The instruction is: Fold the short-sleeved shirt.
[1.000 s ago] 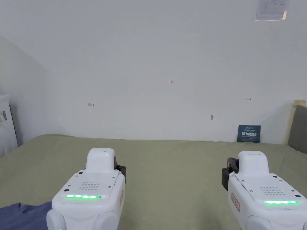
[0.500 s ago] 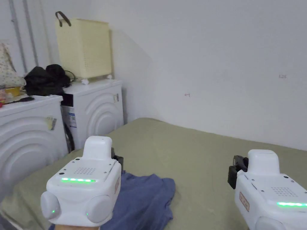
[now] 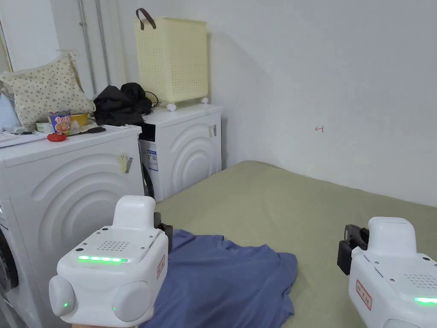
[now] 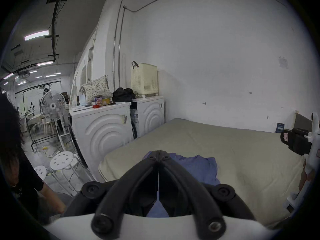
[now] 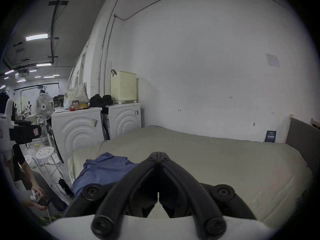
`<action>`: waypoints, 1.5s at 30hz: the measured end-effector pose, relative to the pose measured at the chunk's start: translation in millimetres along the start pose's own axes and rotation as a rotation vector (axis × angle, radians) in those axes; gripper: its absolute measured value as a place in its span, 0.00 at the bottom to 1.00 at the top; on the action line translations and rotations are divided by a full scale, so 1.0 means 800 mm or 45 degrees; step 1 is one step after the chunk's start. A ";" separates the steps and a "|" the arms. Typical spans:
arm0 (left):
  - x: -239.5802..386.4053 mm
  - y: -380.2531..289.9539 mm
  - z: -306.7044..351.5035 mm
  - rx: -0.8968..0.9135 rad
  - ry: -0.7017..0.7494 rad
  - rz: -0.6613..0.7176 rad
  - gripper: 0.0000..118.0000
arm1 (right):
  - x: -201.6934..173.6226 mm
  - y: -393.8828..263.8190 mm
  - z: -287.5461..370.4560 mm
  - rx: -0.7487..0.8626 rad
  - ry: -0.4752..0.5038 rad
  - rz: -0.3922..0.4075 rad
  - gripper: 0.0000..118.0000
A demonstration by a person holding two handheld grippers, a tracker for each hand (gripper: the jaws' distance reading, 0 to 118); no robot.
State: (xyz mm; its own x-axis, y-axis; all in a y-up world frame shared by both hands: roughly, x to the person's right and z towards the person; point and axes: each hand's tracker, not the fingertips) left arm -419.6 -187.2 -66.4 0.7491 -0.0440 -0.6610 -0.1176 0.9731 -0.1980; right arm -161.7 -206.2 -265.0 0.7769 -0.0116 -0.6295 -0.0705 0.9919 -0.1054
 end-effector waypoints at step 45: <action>0.249 -0.051 -0.278 -0.724 -0.599 -0.339 0.00 | 0.217 -0.106 0.119 -0.371 -0.452 0.005 0.00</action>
State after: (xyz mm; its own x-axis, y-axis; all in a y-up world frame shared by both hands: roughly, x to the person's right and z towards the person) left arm -410.9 -286.1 -351.2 0.9816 -0.0356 -0.1878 -0.1154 0.6725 -0.7310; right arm 38.9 -280.1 -292.0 0.9389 0.0861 -0.3332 -0.2074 0.9143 -0.3480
